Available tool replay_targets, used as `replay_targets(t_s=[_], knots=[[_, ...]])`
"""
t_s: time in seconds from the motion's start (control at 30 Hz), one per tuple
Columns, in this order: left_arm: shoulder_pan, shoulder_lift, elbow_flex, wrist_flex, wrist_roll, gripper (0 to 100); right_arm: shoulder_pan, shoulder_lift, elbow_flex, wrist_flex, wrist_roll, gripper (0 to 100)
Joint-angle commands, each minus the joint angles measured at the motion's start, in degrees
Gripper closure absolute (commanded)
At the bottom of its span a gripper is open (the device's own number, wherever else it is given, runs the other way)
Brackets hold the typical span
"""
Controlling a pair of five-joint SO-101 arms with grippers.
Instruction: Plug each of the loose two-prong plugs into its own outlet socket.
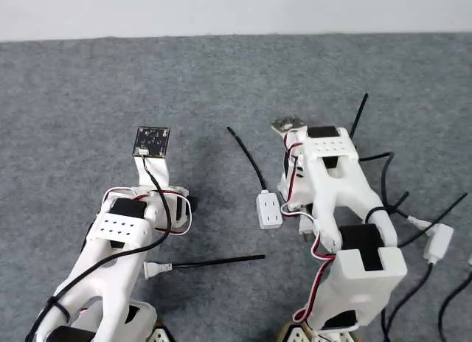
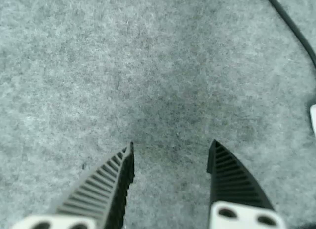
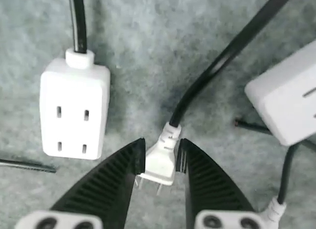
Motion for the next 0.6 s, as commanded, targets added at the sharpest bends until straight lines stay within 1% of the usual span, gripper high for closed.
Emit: replay_targets(t_s=[0.0, 0.27, 0.37, 0.5, 0.57], knots=[[-0.09, -1.76, -0.57, -1.76, -0.62, 77, -0.4, -0.22, 1.05, -2.95, 1.67, 87.6], [-0.09, -1.76, -0.57, -1.76, -0.62, 77, 3.38, 1.01, 2.2, -6.29, 6.07, 88.0], [-0.09, -1.76, -0.57, -1.76, -0.62, 77, 2.86, 1.98, 2.02, -5.41, 7.21, 88.6], [-0.09, -1.76, -0.57, -1.67, -0.62, 77, 1.98, 2.24, 2.02, -5.49, 7.38, 94.4], [-0.09, -1.76, -0.57, -1.67, -0.62, 77, 1.98, 2.33, 2.02, -5.49, 7.47, 93.0]])
